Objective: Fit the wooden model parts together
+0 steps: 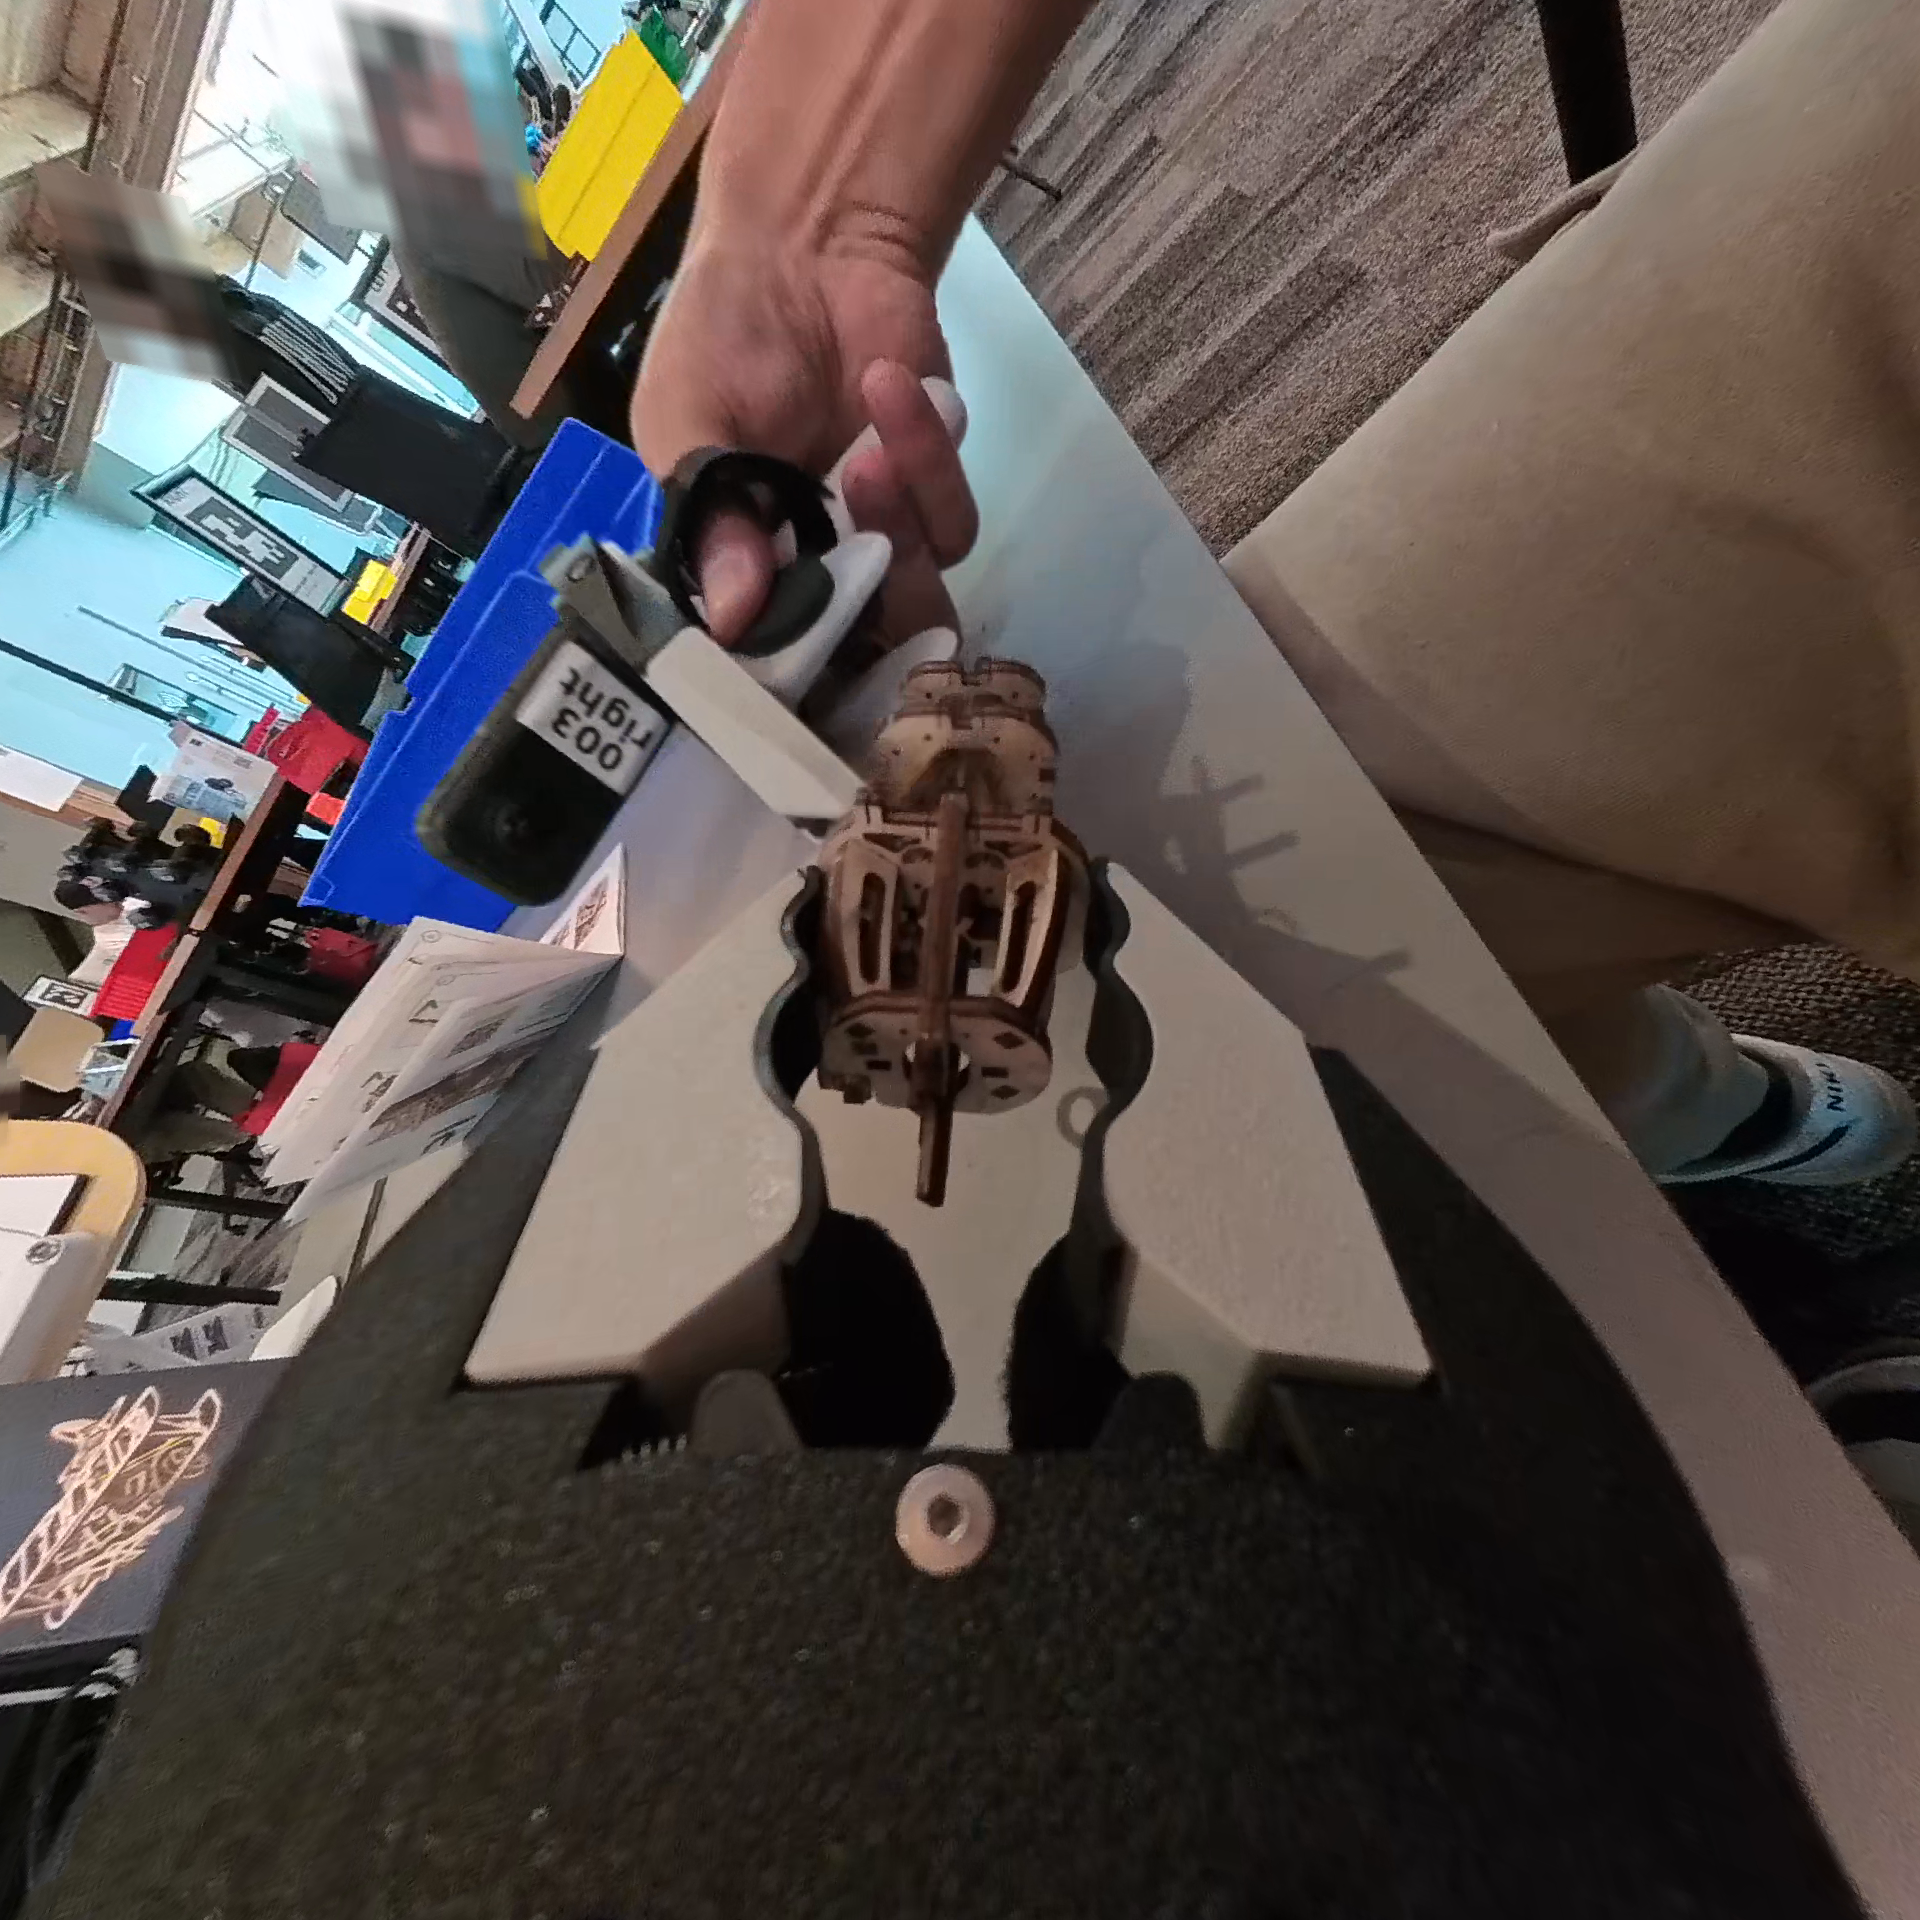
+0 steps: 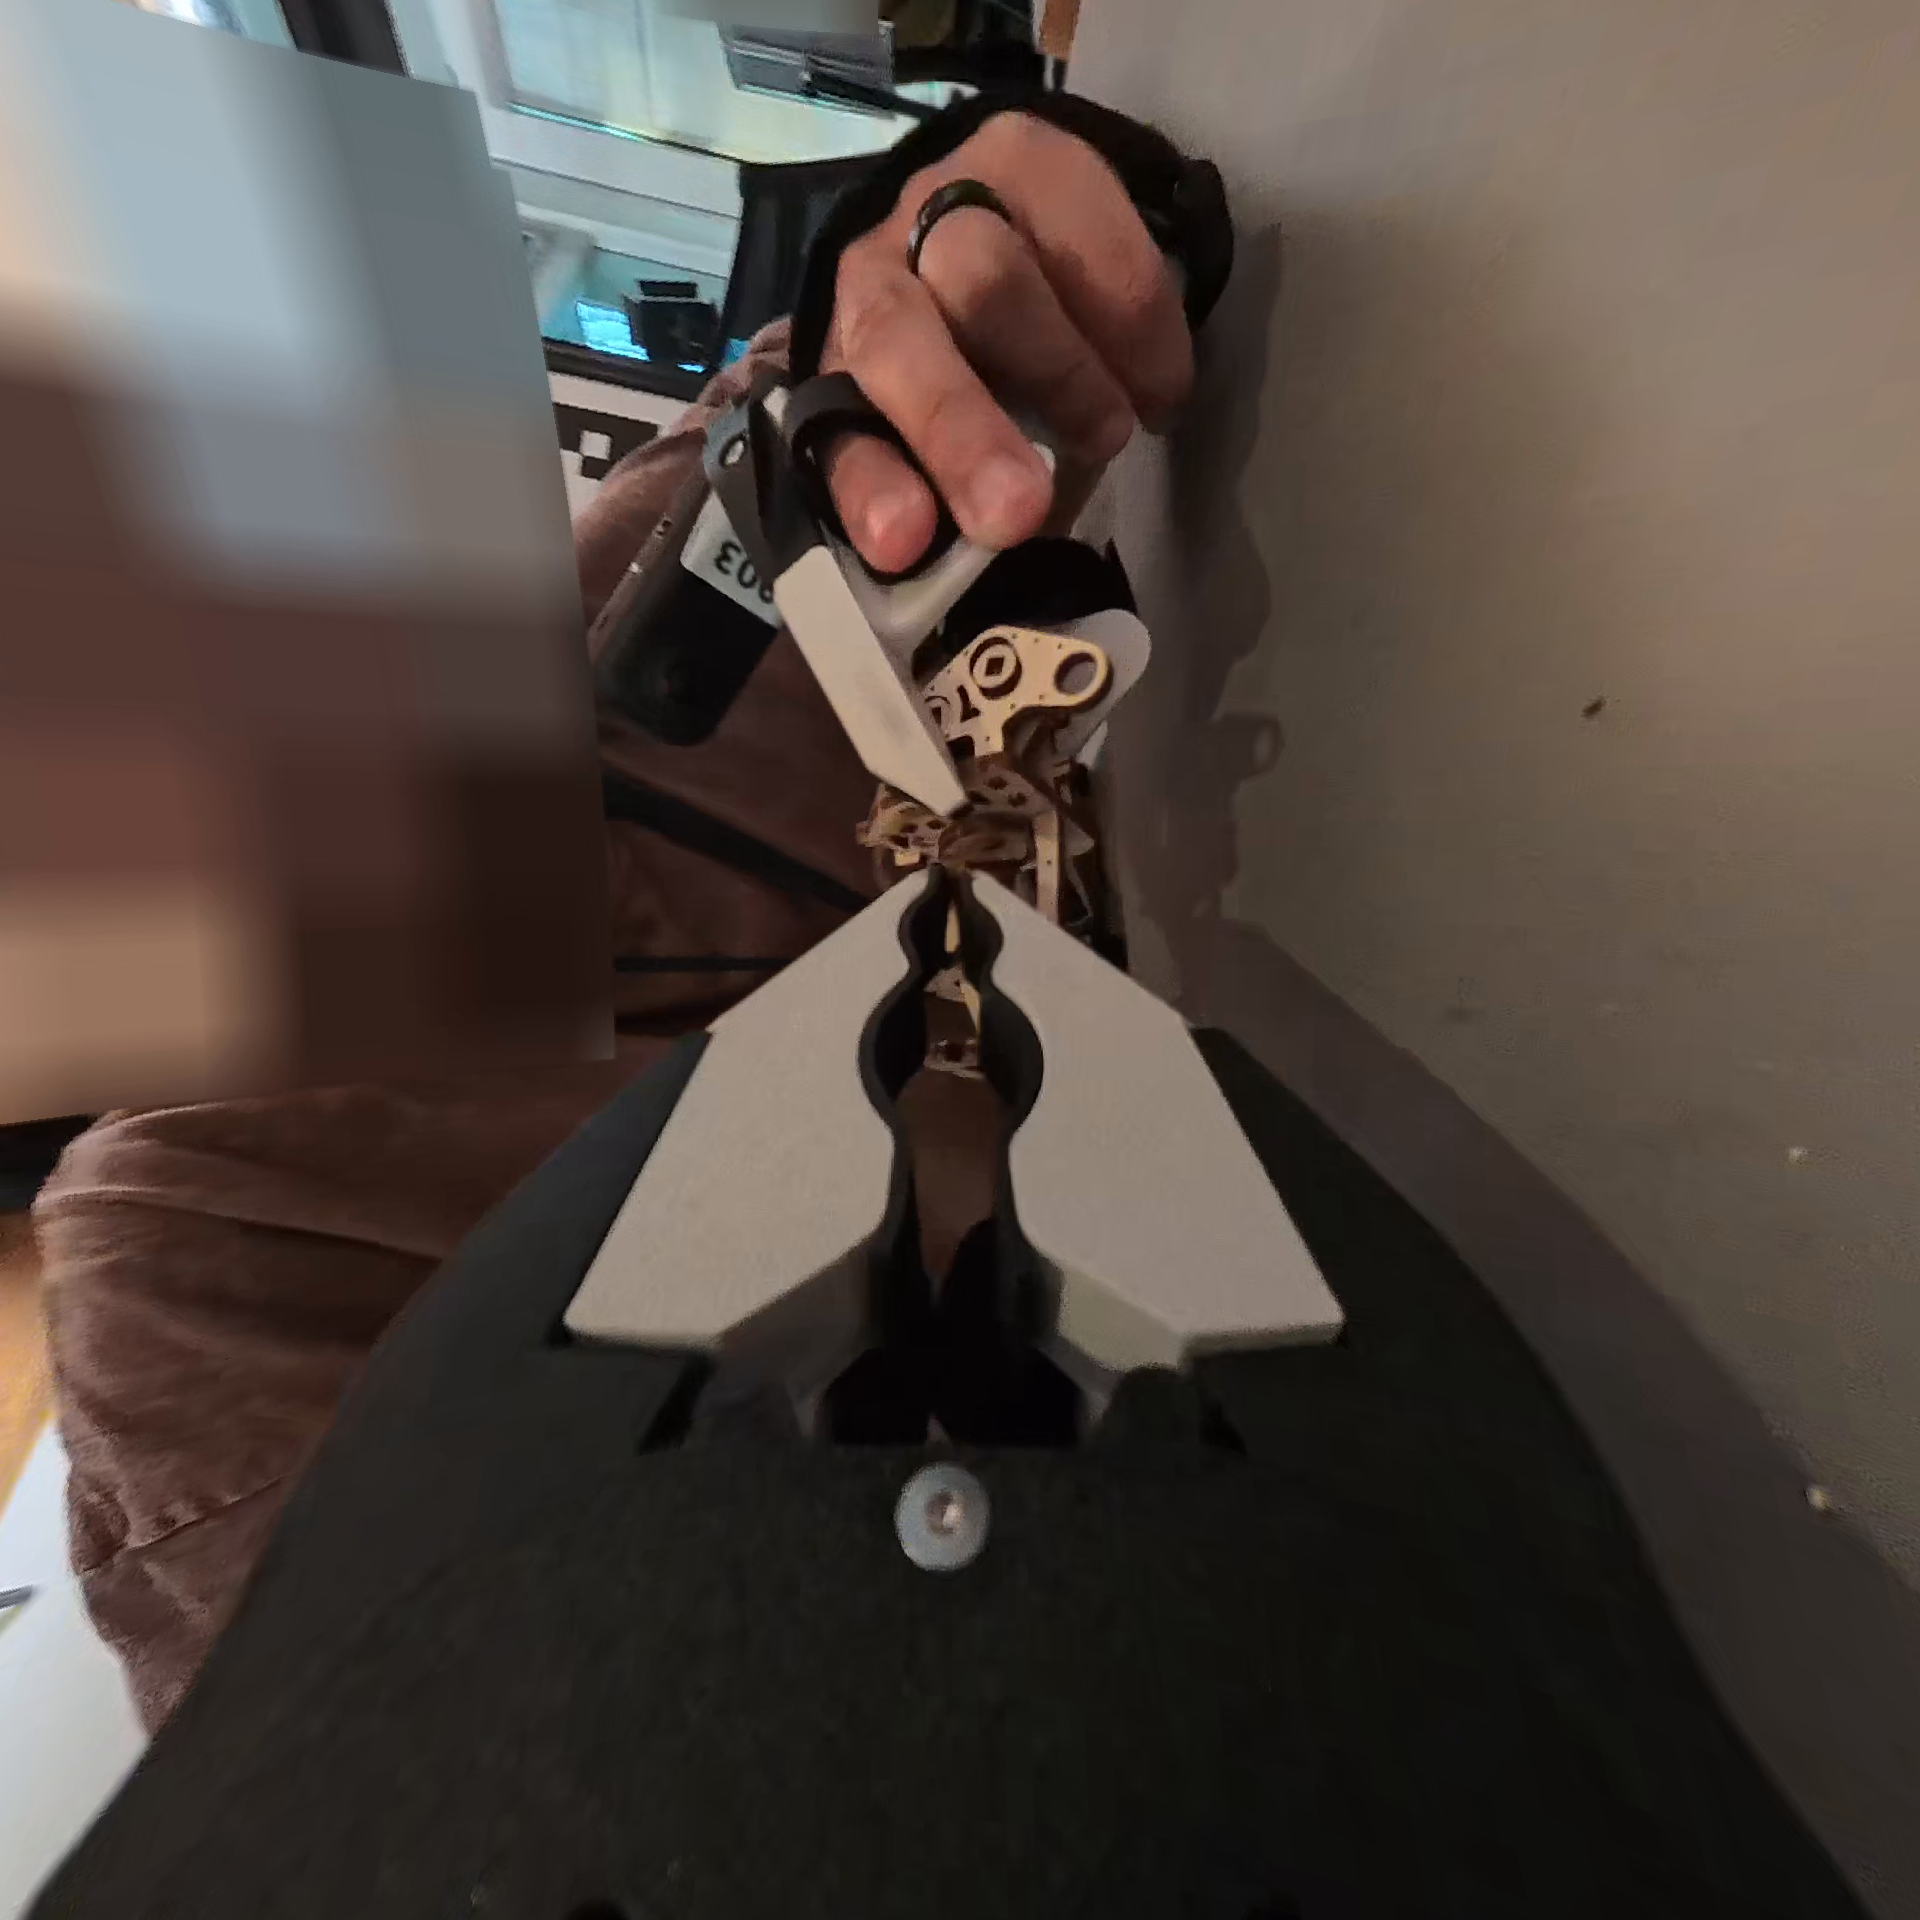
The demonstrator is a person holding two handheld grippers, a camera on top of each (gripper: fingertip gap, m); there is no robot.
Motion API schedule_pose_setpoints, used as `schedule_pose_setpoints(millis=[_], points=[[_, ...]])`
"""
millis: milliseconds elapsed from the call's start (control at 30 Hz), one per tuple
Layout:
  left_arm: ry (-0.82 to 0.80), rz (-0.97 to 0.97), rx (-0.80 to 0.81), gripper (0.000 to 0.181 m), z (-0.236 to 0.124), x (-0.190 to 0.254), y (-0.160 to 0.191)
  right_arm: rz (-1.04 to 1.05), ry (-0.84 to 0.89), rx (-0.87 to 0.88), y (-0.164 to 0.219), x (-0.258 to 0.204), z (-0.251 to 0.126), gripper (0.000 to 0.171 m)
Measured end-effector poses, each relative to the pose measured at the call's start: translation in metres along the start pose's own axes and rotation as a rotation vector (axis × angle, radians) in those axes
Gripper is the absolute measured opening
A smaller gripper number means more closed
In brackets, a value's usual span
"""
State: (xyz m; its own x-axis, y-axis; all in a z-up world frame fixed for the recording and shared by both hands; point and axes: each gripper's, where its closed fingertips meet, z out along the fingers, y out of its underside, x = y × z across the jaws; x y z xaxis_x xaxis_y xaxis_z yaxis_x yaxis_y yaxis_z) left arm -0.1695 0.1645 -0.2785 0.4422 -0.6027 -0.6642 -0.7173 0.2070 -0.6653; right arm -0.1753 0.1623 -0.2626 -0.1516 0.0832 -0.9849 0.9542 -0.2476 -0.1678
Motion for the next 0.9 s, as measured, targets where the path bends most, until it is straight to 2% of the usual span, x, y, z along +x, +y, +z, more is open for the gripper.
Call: schedule_pose_setpoints(millis=[100, 333, 467, 533, 667, 767, 900], points=[[0.006, 0.000, 0.001, 0.047, 0.000, 0.001, 0.000, 0.049, -0.054, 0.001, 0.001, 0.002, 0.001, 0.000], [0.010, -0.019, -0.003, 0.047, 0.000, 0.000, 0.002, -0.077, 0.018, 0.059, -0.007, -0.002, -0.009, 0.008], [0.013, -0.021, -0.001, 0.047, 0.001, 0.001, 0.002, -0.279, 0.246, 0.135, -0.016, -0.002, -0.023, 0.012], [0.014, -0.028, 0.000, 0.047, 0.000, 0.000, 0.002, -0.494, 0.420, 0.180, -0.018, -0.007, -0.031, 0.014], [0.033, -0.090, 0.018, 0.047, -0.001, -0.003, 0.001, -0.849, 0.699, 0.185, 0.007, -0.023, -0.028, 0.023], [0.086, -0.199, 0.056, 0.047, -0.003, -0.004, -0.003, -1.062, 0.902, 0.143, 0.029, -0.022, -0.019, 0.016], [0.215, -0.370, 0.109, 0.047, -0.006, 0.001, -0.009, -1.294, 1.172, 0.094, 0.034, -0.019, -0.016, 0.014]])
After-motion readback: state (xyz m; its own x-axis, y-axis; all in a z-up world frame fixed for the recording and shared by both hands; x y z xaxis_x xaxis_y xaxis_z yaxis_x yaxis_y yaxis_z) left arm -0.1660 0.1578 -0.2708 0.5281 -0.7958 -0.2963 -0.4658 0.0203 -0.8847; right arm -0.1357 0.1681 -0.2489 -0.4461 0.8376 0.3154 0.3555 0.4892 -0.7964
